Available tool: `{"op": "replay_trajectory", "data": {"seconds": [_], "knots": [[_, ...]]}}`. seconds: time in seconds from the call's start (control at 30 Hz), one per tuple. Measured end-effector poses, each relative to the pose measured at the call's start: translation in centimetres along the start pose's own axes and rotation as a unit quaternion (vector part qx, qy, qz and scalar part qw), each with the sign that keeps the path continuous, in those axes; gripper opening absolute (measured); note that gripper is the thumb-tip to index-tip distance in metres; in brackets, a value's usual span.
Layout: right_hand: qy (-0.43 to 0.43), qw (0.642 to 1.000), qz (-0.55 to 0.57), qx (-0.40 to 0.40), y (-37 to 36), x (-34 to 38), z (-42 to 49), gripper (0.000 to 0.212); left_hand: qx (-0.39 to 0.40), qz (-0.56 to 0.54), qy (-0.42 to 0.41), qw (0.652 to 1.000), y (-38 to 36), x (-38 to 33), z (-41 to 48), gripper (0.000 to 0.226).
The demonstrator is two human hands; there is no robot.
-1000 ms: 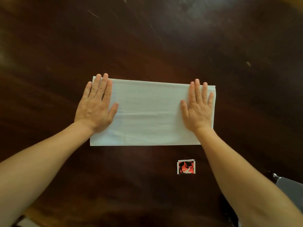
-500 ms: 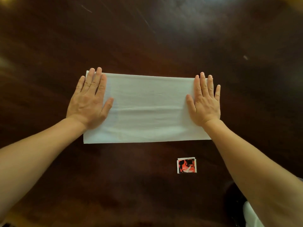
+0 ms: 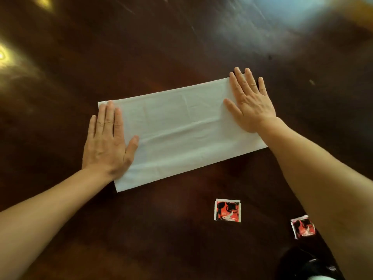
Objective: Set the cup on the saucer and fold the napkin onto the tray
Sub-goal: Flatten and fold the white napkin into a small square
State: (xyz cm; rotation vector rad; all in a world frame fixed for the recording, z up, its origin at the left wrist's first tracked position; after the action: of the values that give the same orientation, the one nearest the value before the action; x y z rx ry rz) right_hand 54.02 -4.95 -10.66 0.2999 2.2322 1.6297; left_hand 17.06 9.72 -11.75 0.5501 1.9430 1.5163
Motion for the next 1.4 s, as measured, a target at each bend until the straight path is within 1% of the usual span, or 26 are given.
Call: {"op": "replay_trajectory", "data": {"seconds": [0.07, 0.13, 0.2, 0.23, 0.27, 0.33, 0.37, 0.43, 0.47, 0.53, 0.6, 0.7, 0.8, 0.87, 0.97, 1.07, 1.17, 1.3, 1.4], "knots": [[0.027, 1.000, -0.008, 0.004, 0.7, -0.3, 1.0, 0.074, 0.001, 0.001, 0.028, 1.000, -0.5, -0.6, -2.0, 0.086], [0.027, 0.999, -0.027, 0.033, 1.8, 0.0, 2.0, 0.074, 0.010, 0.005, 0.050, 0.999, -0.8, -1.3, -3.1, 0.085], [-0.032, 0.998, -0.003, 0.052, 3.0, 1.4, 1.3, 0.072, 0.043, 0.007, 0.061, 0.997, -0.1, -2.0, -3.5, 0.084], [-0.075, 0.995, 0.044, 0.040, 3.3, 2.7, 0.3, 0.072, 0.061, 0.009, 0.066, 0.996, 0.4, -2.1, -3.4, 0.087], [-0.122, 0.986, 0.113, 0.018, 3.4, 4.5, -1.2, 0.072, 0.080, 0.022, 0.071, 0.994, 1.1, -2.2, -3.1, 0.089], [-0.203, 0.946, 0.250, -0.025, 3.6, 8.7, -5.5, 0.071, 0.096, 0.048, 0.065, 0.992, 3.0, -2.6, -2.2, 0.086], [-0.224, 0.930, 0.289, -0.044, 3.7, 10.8, -8.0, 0.070, 0.082, 0.057, 0.048, 0.994, 3.9, -2.7, -1.5, 0.076], [-0.261, 0.908, 0.317, -0.087, 3.5, 14.2, -12.1, 0.064, 0.054, 0.072, 0.003, 0.996, 5.5, -2.7, 0.4, 0.053], [-0.286, 0.895, 0.327, -0.099, 3.4, 15.3, -13.6, 0.062, 0.060, 0.092, -0.026, 0.994, 6.2, -2.9, 1.5, 0.046], [-0.330, 0.867, 0.363, -0.084, 3.0, 16.7, -15.6, 0.061, 0.088, 0.125, -0.089, 0.984, 7.2, -3.5, 3.4, 0.040], [-0.347, 0.852, 0.389, -0.054, 2.5, 17.3, -16.7, 0.062, 0.112, 0.114, -0.143, 0.977, 7.6, -4.6, 4.7, 0.041], [-0.351, 0.831, 0.429, -0.051, 2.1, 17.1, -17.4, 0.060, 0.151, 0.063, -0.187, 0.969, 8.1, -7.1, 6.6, 0.050], [-0.372, 0.791, 0.483, -0.049, 1.6, 17.2, -17.4, 0.056, 0.168, 0.060, -0.227, 0.957, 7.8, -9.3, 8.7, 0.054], [-0.400, 0.770, 0.494, -0.052, 1.4, 17.6, -17.1, 0.056, 0.177, 0.063, -0.252, 0.949, 7.6, -9.8, 10.3, 0.054], [-0.440, 0.754, 0.485, -0.057, 1.4, 18.6, -16.5, 0.059, 0.186, 0.066, -0.275, 0.941, 7.5, -9.6, 12.5, 0.054], [-0.495, 0.711, 0.491, -0.089, 1.1, 19.4, -16.1, 0.055, 0.201, 0.024, -0.311, 0.929, 7.2, -8.7, 14.3, 0.053], [-0.539, 0.692, 0.465, -0.117, 0.7, 19.9, -15.4, 0.047, 0.204, -0.031, -0.343, 0.916, 7.1, -7.4, 16.2, 0.050], [-0.567, 0.670, 0.460, -0.131, 0.9, 20.1, -14.8, 0.039, 0.210, -0.080, -0.333, 0.916, 6.9, -6.9, 17.7, 0.043], [-0.580, 0.651, 0.471, -0.130, 0.8, 19.6, -14.5, 0.033, 0.249, -0.100, -0.307, 0.913, 7.1, -7.3, 18.8, 0.040]]}}
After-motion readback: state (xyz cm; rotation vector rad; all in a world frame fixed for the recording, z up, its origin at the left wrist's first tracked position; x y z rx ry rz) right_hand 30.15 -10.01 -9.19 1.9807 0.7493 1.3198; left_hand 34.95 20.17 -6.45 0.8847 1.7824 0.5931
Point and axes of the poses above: each hand's wrist, its own z-axis towards the middle knuckle, its own y-axis out of the back of the hand, x = y × z, the point moved 1 cm from there along z, towards the middle knuckle, and after that the axes turned 6 degrees about -z, right-handed, at the moved point
